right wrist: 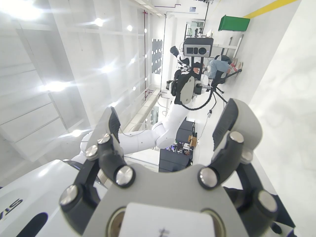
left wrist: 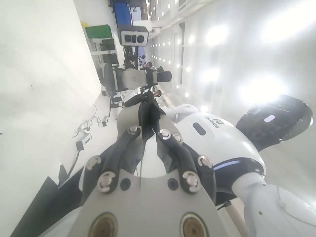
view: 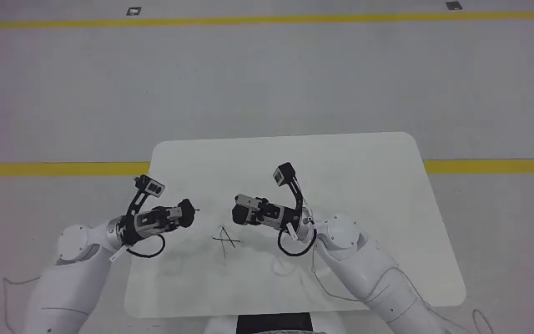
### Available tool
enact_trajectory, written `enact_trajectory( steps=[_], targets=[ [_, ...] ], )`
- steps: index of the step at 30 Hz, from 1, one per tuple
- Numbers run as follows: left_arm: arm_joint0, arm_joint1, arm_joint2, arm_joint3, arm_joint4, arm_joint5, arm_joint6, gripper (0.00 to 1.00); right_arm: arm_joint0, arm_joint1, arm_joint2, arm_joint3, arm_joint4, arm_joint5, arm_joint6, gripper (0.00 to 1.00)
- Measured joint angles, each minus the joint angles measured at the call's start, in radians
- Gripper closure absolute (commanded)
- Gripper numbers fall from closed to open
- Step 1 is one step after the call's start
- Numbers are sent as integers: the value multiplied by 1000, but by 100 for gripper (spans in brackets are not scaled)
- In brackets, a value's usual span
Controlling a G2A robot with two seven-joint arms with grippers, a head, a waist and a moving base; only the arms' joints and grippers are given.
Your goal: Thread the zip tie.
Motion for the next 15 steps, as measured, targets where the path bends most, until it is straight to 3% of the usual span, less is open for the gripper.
enact_trajectory(
  steps=[3,6,8,15],
  targets=[
    [15,-1,-59,29,-15,0,0,100,0,0,0,0,0,0,0,0],
    [42,-6,-98,21,-72,0,0,100,0,0,0,0,0,0,0,0],
    [59,-8,-96,5,-104,0,0,100,0,0,0,0,0,0,0,0],
    [59,-8,-94,4,-103,0,0,100,11,3,-4,-14,-23,22,1,0]
  ],
)
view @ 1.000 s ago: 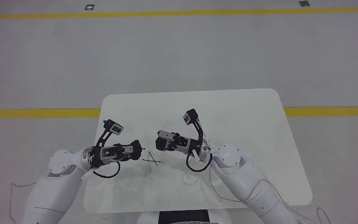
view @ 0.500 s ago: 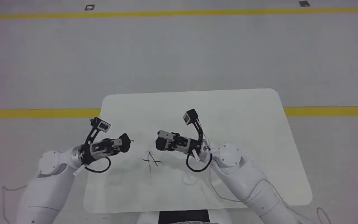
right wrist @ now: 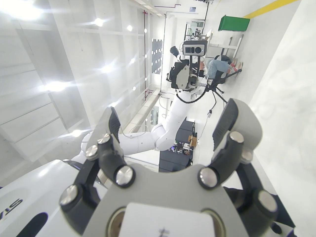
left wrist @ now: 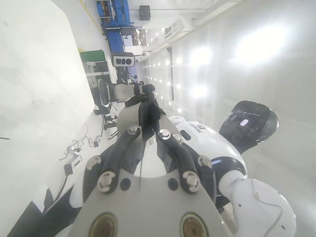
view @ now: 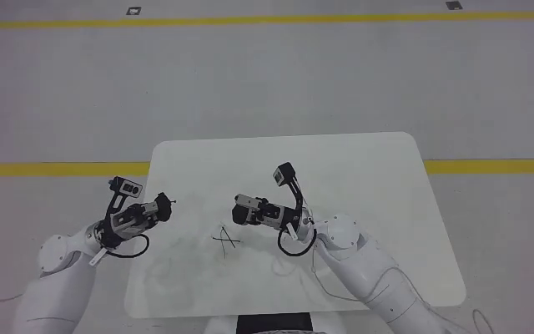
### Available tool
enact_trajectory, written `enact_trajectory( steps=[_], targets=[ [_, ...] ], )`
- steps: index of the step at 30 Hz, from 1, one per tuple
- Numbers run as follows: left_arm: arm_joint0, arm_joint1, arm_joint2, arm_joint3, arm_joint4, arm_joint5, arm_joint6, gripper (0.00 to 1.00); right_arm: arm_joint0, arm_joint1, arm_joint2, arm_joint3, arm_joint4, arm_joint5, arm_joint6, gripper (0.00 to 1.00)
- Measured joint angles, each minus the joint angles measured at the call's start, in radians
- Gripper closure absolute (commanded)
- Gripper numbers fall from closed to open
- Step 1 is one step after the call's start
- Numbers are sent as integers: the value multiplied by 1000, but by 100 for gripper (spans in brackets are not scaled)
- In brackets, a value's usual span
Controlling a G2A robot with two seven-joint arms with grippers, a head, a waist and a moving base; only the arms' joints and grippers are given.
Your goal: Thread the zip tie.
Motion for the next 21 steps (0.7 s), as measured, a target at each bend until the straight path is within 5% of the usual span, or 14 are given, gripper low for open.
enact_trajectory(
  steps=[3,7,8,10,12,14,21],
  targets=[
    [0,0,0,0,0,0,0,100,29,13,-11,-82,-184,175,-9,0],
    [0,0,0,0,0,0,0,100,81,25,-70,-195,-494,521,90,0],
    [0,0,0,0,0,0,0,100,105,26,-97,-200,-584,617,136,0],
    [0,0,0,0,0,0,0,100,139,21,-134,-169,-699,702,214,0],
    [0,0,0,0,0,0,0,100,178,3,-175,-159,-785,704,297,0],
    [0,0,0,0,0,0,0,100,214,-12,-220,-169,-860,630,366,0],
    [0,0,0,0,0,0,0,100,214,-11,-218,-170,-854,605,363,0]
  ],
)
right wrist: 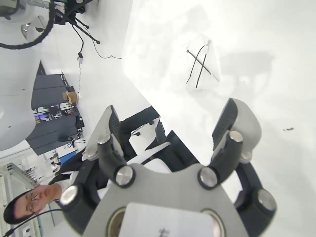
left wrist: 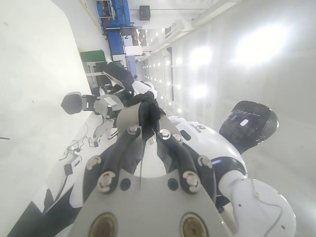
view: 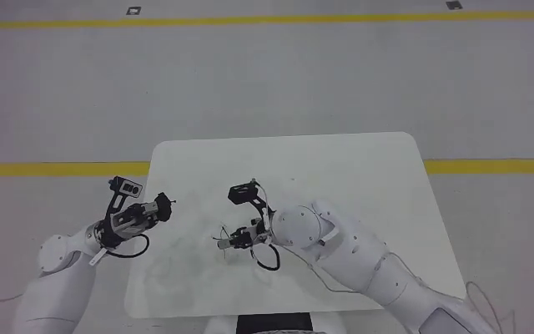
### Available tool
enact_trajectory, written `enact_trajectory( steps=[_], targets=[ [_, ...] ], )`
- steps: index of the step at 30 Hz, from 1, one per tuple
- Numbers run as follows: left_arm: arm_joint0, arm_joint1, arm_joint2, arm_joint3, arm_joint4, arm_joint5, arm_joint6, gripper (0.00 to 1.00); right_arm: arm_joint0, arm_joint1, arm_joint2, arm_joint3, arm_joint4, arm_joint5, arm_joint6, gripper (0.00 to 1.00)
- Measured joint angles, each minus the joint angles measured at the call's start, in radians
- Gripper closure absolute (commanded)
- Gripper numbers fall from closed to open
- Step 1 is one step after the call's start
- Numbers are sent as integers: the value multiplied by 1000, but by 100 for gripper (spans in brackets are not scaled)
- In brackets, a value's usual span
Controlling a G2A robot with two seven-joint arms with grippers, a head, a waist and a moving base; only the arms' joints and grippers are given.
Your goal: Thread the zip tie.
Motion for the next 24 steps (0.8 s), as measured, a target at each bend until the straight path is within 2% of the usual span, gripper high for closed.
enact_trajectory(
  steps=[4,7,12,17,18,24],
  targets=[
    [0,0,0,0,0,0,0,100,13,-4,-34,-5,-34,-26,12,0],
    [0,0,0,0,0,0,0,100,66,-23,-85,12,-53,-14,59,0],
    [0,0,0,0,0,0,0,100,166,-87,-178,122,-25,0,83,0],
    [0,0,0,0,0,0,0,100,213,-165,-222,268,-15,0,59,0],
    [0,0,0,0,0,0,0,100,216,-173,-222,288,-22,0,58,0],
    [0,0,0,0,0,0,0,100,217,-175,-220,293,-25,0,57,0]
  ],
)
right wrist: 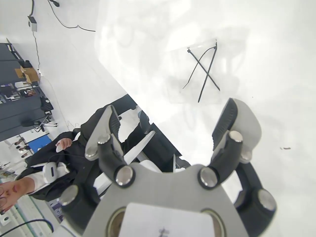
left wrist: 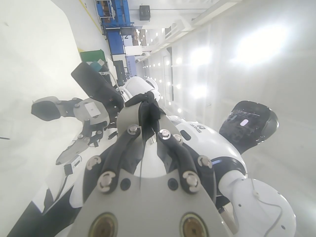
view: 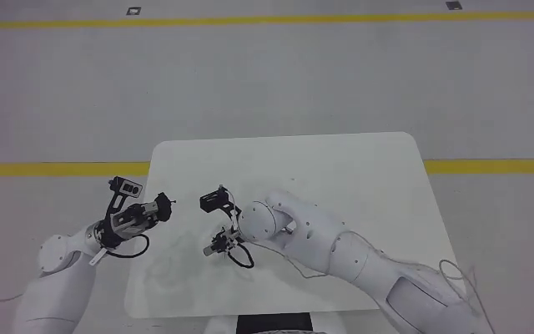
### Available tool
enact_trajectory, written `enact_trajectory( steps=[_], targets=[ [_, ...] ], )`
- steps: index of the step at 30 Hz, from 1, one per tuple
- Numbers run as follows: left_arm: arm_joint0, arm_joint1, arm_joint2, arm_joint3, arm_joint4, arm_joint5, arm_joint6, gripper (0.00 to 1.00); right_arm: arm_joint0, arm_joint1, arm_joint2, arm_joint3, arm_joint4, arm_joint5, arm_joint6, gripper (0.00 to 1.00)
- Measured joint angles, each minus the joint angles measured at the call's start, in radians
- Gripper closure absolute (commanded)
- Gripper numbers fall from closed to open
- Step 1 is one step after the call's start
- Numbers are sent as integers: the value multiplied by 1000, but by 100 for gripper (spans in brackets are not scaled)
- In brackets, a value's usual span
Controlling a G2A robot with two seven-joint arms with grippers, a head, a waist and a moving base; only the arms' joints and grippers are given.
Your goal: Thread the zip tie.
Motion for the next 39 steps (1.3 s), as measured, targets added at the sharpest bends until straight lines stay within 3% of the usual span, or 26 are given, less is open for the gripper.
enact_trajectory(
  steps=[5,9,15,22,34,39],
  targets=[
    [0,0,0,0,0,0,0,100,-3,-1,-13,-4,-20,0,-8,0],
    [0,0,0,0,0,0,0,100,10,-26,-41,16,-108,0,21,0],
    [0,0,0,0,0,0,0,100,2,-122,-13,113,-240,0,94,0],
    [0,0,0,0,0,0,0,100,-48,-238,66,210,-383,0,150,0],
    [0,0,0,0,0,0,0,100,-62,-244,62,221,-422,0,130,0],
    [0,0,0,0,0,0,0,100,-62,-278,58,259,-520,0,155,0]
  ],
)
